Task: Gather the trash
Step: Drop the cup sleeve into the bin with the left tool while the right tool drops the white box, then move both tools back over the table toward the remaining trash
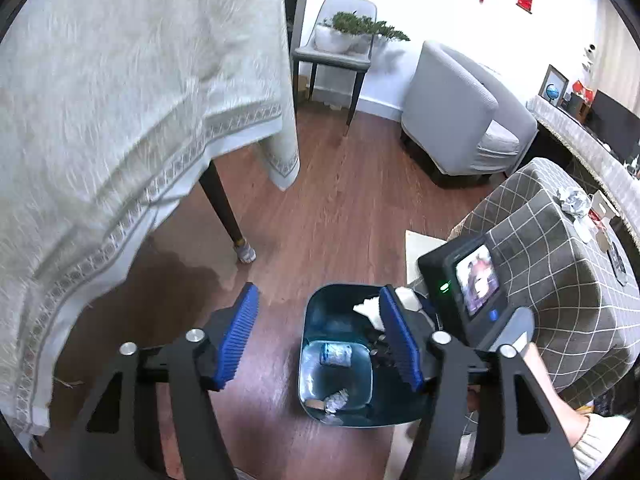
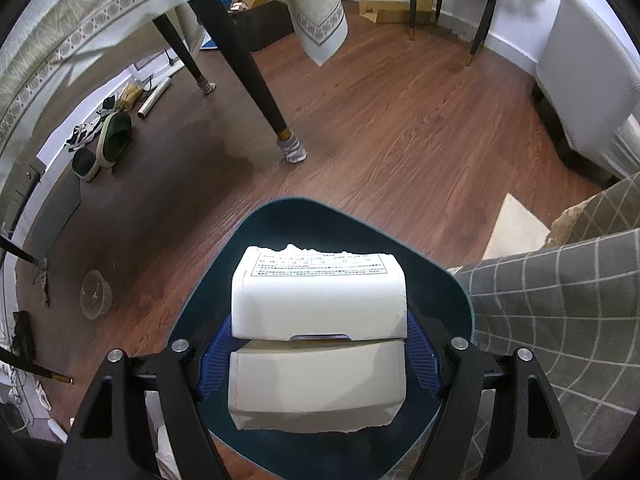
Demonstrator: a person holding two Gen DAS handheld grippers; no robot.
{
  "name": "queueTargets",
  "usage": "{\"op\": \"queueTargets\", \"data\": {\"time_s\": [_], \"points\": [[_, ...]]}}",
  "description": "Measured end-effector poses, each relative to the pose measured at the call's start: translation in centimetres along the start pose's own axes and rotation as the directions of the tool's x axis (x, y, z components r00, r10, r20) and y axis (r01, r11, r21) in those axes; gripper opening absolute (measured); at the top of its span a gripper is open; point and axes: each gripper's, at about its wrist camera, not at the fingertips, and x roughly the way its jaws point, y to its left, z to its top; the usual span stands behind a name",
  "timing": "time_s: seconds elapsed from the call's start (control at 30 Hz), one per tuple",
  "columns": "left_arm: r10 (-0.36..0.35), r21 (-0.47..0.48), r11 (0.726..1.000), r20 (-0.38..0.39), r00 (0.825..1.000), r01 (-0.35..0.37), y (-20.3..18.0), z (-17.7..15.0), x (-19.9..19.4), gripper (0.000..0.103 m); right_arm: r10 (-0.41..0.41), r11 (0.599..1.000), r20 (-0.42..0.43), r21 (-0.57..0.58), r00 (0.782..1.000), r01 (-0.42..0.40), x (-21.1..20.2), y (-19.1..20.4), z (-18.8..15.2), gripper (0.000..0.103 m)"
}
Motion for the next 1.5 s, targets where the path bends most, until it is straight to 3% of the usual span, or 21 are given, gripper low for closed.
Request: {"op": "queueTargets", "data": {"time_s": [0.17, 0.57, 0.63, 0.7, 1.1, 1.5], "points": [[0.001, 0.032, 0.999, 0.033, 0.999, -0.002, -1.4, 0.7, -1.2, 0.047, 0.001, 1.000, -0.025, -0.017, 1.000, -0.002, 0.7, 0.2, -0.5, 0.076], [0.017, 0.055, 0.998, 0.134, 0.991, -0.025, -4.5, 3.1, -3.6, 0.043, -0.018, 0.994, -0.090, -0.105, 0.996, 0.008, 1.9, 0.7, -2.9, 0.076], [0.022, 0.063, 0.998, 0.141, 0.990, -0.031, -5.1, 3.3, -3.6, 0.043, -0.014, 0.993, -0.093, -0.122, 0.996, 0.003, 1.8, 1.0, -3.1, 0.081], [0.020, 0.070, 0.997, 0.144, 0.989, -0.030, -5.5, 3.4, -3.5, 0.042, -0.017, 0.991, -0.079, -0.134, 0.997, 0.006, 1.4, 1.0, -3.1, 0.085], [-0.018, 0.070, 0.998, 0.185, 0.982, 0.005, -7.9, 4.9, -4.2, 0.042, 0.030, 0.993, 0.061, -0.118, 0.998, -0.023, -4.9, -1.0, -2.0, 0.086], [-0.057, 0.052, 0.998, 0.233, 0.971, 0.046, -9.9, 6.6, -5.1, 0.042, 0.011, 0.994, 0.270, -0.106, 0.963, 0.019, -14.8, -3.5, -1.2, 0.086]]}}
